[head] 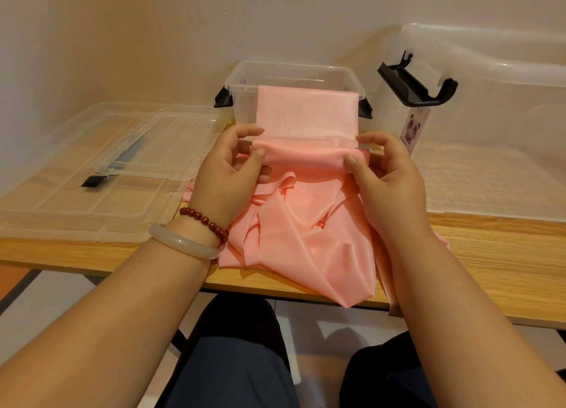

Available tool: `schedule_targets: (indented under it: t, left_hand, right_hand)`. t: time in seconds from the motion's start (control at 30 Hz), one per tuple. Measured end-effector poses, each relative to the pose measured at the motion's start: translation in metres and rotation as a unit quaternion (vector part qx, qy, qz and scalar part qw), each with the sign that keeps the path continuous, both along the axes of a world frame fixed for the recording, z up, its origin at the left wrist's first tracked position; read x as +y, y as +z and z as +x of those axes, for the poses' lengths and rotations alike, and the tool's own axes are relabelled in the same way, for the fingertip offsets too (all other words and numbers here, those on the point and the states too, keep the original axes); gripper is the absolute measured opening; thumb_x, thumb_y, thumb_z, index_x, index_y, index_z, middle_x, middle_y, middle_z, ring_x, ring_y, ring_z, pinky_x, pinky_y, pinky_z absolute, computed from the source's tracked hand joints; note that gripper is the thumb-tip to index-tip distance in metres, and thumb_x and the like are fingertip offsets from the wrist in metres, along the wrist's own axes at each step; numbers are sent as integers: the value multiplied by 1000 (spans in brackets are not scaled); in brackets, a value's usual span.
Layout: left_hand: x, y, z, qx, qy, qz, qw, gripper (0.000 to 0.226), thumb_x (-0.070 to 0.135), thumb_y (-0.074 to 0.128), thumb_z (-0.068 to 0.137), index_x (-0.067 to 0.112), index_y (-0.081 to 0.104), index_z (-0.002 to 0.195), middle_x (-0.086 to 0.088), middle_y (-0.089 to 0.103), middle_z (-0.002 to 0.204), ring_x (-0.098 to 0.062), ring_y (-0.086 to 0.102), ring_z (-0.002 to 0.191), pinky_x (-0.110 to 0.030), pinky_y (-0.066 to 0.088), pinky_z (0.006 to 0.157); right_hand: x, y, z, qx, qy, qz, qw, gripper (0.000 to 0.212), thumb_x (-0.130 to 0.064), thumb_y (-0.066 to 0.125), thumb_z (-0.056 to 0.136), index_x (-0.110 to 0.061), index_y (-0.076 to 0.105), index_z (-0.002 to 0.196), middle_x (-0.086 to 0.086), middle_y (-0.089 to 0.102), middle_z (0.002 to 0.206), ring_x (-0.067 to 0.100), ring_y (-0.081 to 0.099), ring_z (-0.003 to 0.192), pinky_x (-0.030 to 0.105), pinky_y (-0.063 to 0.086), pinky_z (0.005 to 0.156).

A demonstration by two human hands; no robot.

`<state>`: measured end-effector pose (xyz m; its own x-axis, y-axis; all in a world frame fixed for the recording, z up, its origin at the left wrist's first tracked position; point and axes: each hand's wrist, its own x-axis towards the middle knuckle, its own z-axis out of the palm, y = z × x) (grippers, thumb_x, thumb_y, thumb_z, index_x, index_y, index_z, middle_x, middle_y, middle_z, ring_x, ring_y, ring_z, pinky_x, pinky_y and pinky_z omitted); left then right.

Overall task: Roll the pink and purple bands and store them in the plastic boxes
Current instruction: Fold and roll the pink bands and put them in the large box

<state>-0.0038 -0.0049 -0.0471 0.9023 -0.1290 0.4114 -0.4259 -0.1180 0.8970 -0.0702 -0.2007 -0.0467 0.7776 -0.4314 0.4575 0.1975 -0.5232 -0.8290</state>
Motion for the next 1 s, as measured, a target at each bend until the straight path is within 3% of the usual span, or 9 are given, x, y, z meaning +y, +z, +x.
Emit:
schedule_targets:
  t: [0.1,0.23,0.37,0.53,0.8,0.9,1.0]
  left_hand:
    - [0,0,0,-5,0,0,1000,23,13,52,98,34,55,107,6,61,101,-5,69,77,-21,57,68]
    - [2,1,0,2,-3,-2,1000,20,12,57,95,28,62,106,3,65,106,-4,69,80,-17,55,70]
    - [3,0,0,-2,-3,12,1000,24,9,63,90,26,65,107,-1,66,111,-10,69,91,-21,56,75]
    - [1,1,-1,1,-3,3,1000,22,9,56,95,24,63,109,4,67,100,-6,69,78,-17,55,71]
    - [0,-1,0,-9,0,-7,1000,19,13,57,95,26,57,109,4,60,101,-9,68,86,-19,56,68]
    - [1,-1,2,-14,8,0,1000,15,14,57,95,24,61,106,7,61,103,-11,67,91,-19,56,70]
    - [1,-2,3,-14,12,-1,1000,15,12,58,94,21,65,103,6,62,108,-16,67,97,-21,57,72]
  right_hand:
    - [0,1,-1,4,12,11,1000,19,-29,67,91,-45,61,99,-8,67,106,10,65,92,37,57,82]
    - [-1,2,-1,25,15,15,999,34,-19,74,84,-34,63,112,-15,63,107,-4,61,91,20,53,85]
    - [-1,2,-1,13,-2,23,1000,26,-20,70,87,-33,68,109,-17,65,101,0,61,93,22,52,85]
    - [0,2,-1,1,-9,32,999,14,-24,70,88,-32,70,100,-13,69,98,2,62,90,31,54,85]
    - [1,3,-3,2,-9,24,1000,17,-31,64,92,-44,59,101,-9,69,100,9,66,89,41,58,79]
    - [1,4,-4,3,7,24,1000,18,-27,69,89,-41,63,100,-9,67,101,7,66,87,32,58,79]
    - [1,3,-4,24,17,11,1000,37,-23,76,83,-37,62,114,-12,63,111,-2,62,94,19,55,83]
